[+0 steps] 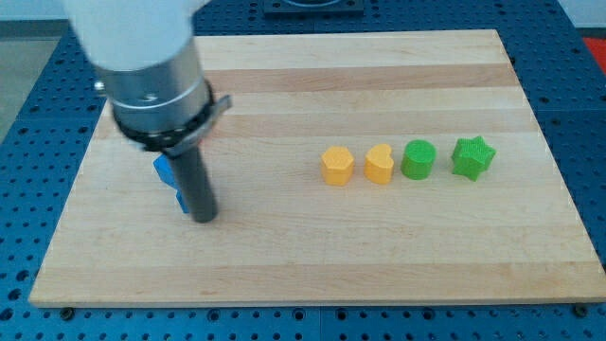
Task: Slide the blue triangle right and up a bit
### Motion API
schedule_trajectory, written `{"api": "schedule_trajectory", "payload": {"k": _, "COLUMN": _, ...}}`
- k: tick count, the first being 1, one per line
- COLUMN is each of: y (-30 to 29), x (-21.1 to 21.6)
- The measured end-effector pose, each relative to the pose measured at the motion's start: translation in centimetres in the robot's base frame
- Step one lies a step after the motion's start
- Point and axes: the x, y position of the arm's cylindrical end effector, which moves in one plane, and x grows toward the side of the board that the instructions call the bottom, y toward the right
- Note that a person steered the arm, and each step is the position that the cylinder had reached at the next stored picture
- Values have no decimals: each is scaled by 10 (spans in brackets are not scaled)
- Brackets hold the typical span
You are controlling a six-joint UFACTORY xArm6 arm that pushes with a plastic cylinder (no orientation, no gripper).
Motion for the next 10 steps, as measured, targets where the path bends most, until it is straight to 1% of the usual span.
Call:
{"api": "schedule_trajectory", "payload": {"k": 1, "y": -41, "x": 11}}
{"api": "schedule_trajectory", "payload": {"k": 2, "y": -48, "x": -12}}
{"api": "schedule_trajectory", "payload": {"k": 3, "y": -16, "x": -24}}
{"api": "schedule_trajectory", "payload": {"k": 4, "y": 15, "x": -24}}
{"api": "schedule_trajectory", "payload": {"k": 7, "y": 36, "x": -16}}
{"api": "schedule_trajectory", "payload": {"k": 9, "y": 41, "x": -40}}
{"api": "schedule_trajectory", "payload": {"k": 10, "y": 37, "x": -43}}
